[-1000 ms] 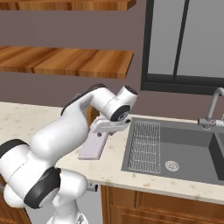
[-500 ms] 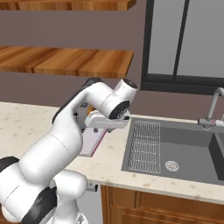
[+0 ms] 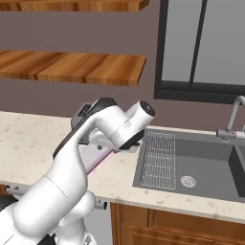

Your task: The ice cube tray has been filled with water. Take the tray and place it in the freezer to make ice. Close the freezer door after placing the tray.

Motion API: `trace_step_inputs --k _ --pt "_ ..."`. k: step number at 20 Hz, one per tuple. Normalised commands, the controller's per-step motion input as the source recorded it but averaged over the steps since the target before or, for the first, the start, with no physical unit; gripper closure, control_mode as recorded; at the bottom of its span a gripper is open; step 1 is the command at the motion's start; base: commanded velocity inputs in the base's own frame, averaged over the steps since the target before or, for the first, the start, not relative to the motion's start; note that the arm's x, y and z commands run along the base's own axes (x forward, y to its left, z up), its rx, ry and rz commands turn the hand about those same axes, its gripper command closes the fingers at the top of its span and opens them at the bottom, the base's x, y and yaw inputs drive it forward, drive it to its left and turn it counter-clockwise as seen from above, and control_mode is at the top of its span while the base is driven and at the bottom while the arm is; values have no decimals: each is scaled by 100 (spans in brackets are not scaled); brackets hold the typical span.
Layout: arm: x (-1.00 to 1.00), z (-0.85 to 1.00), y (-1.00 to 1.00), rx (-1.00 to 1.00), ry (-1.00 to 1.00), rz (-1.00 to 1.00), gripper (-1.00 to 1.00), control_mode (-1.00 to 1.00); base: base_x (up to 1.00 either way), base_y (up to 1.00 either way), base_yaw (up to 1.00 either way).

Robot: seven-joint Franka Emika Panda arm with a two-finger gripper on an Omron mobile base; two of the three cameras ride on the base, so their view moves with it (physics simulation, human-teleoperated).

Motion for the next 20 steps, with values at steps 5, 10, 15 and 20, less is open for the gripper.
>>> trace_step_inputs --k 5,10,15,20 --pt "-23 23 0 23 1 -3 100 -100 0 0 0" --pt "-14 33 0 13 13 0 100 -100 0 0 0" --pt "0 18 3 0 17 0 100 -100 0 0 0" --pt "-9 0 18 -1 8 0 100 -100 0 0 0"
